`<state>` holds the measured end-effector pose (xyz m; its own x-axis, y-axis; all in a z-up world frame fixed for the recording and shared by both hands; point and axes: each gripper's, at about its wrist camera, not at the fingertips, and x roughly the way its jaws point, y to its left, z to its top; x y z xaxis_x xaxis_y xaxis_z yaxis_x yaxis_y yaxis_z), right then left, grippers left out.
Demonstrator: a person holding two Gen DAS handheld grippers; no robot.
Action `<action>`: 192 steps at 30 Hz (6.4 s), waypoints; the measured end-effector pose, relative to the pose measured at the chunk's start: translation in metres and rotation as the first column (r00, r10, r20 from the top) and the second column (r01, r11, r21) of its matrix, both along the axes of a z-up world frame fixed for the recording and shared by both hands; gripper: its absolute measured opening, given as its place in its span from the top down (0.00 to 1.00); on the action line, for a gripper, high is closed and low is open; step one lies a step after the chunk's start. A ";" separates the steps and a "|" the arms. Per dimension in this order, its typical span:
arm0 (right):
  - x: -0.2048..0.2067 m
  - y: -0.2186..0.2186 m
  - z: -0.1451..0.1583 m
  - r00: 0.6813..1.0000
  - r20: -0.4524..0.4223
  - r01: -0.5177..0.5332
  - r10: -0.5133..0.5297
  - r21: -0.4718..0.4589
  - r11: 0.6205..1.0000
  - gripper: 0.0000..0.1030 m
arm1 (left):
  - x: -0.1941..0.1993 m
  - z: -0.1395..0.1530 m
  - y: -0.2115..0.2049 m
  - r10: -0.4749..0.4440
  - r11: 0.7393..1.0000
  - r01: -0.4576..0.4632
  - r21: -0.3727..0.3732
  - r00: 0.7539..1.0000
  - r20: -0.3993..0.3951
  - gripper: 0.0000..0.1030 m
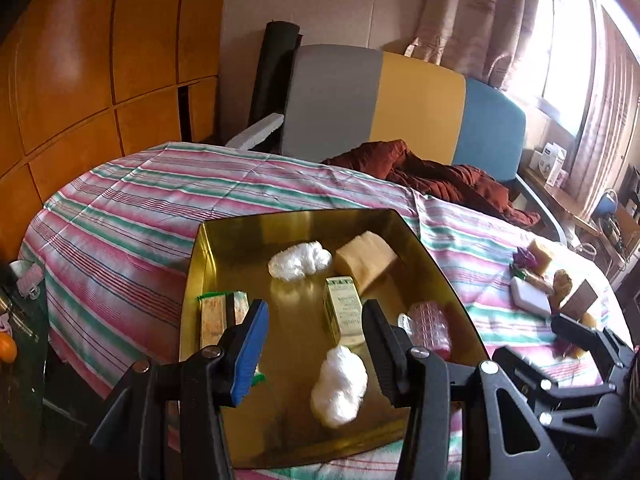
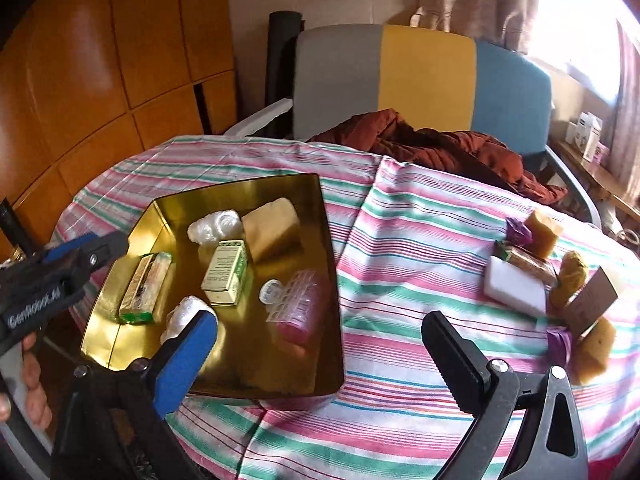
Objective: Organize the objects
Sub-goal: 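Place the wrapped bundle with the left gripper while the right gripper places the pink roller in the tray, then move both grippers from the tray back to the cluster of loose items, then grasp the purple packet with the left gripper while the right gripper grasps a yellow sponge, then carry the purple packet in the left gripper while the right gripper carries the yellow sponge to the tray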
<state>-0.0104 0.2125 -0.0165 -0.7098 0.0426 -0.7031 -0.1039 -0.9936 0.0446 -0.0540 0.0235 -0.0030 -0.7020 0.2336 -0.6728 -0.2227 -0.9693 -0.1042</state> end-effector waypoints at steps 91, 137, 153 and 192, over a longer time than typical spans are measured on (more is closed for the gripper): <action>0.143 0.353 -0.030 0.687 0.154 0.699 -0.710 -0.407 0.588 0.00 | 0.033 -0.099 0.387 -0.704 0.691 0.721 0.042 0.659 0.265 0.55; 0.097 0.303 -0.043 0.830 0.261 0.555 -0.492 -0.296 0.778 0.56 | 0.049 -0.087 0.270 -0.679 0.732 0.671 0.117 0.705 0.206 0.78; 0.098 0.276 -0.040 0.891 0.193 0.453 -0.411 -0.310 0.836 0.54 | 0.048 -0.091 0.236 -0.612 0.790 0.574 0.214 0.719 0.330 0.43; 0.056 0.206 -0.009 0.986 0.084 0.161 -0.143 -0.269 0.950 0.53 | 0.048 -0.002 0.163 -0.531 0.846 0.523 0.100 0.845 0.067 0.64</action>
